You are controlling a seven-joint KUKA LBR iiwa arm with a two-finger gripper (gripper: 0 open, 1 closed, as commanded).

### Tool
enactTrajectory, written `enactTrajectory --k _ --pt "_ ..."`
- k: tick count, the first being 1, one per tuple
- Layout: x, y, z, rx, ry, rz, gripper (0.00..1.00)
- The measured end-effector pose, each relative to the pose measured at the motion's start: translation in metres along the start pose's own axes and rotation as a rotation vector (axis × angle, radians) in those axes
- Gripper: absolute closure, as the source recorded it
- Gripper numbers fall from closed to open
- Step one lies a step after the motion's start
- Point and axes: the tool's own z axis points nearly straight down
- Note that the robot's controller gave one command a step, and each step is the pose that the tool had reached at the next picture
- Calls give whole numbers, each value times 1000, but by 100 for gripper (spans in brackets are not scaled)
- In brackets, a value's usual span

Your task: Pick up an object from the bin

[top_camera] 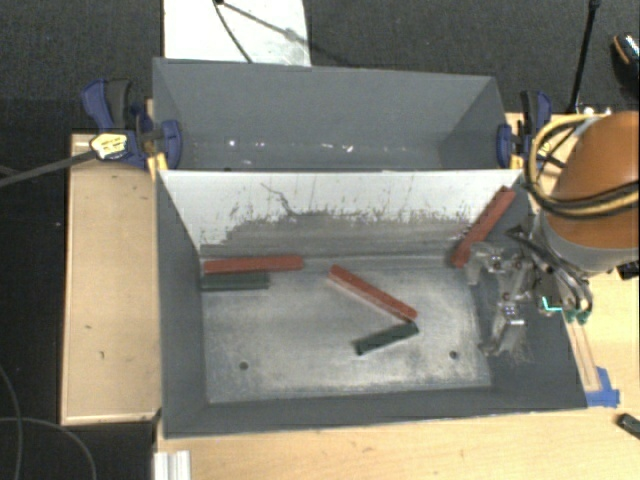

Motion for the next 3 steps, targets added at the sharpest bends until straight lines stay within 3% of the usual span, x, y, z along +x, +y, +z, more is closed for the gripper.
enactTrajectory --k 1,2,3 --pt "-59 45 145 -1 -1 -41 0" --pt "-72 82 156 -2 -9 26 0" --pt "-72 80 155 0 -10 24 100"
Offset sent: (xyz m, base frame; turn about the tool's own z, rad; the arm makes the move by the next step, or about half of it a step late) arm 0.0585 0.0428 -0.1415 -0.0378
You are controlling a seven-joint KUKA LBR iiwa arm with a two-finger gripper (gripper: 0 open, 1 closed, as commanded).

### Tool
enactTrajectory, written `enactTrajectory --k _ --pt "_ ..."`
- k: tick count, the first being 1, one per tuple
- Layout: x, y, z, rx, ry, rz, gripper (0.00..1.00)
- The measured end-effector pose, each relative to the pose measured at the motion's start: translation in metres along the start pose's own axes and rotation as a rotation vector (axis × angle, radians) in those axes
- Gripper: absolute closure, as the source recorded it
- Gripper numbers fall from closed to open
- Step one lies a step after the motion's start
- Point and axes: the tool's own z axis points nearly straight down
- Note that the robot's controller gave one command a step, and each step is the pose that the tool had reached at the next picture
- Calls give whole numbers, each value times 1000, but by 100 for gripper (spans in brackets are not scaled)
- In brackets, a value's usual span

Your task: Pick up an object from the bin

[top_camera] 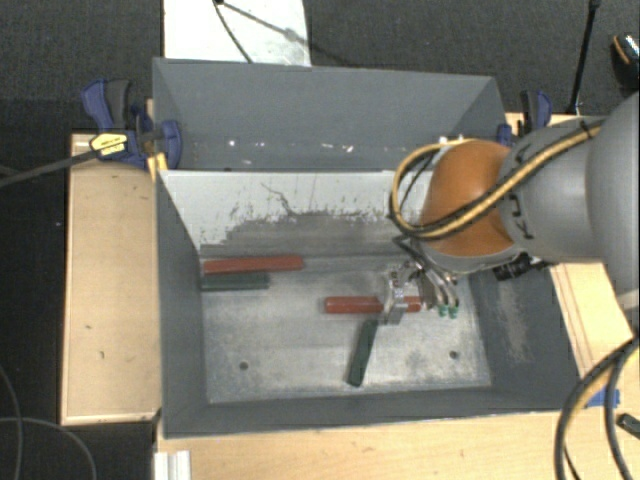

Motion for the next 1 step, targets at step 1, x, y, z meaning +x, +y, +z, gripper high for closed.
enactTrajectory --k 1 --pt "4 22 -157 0 -5 -132 100"
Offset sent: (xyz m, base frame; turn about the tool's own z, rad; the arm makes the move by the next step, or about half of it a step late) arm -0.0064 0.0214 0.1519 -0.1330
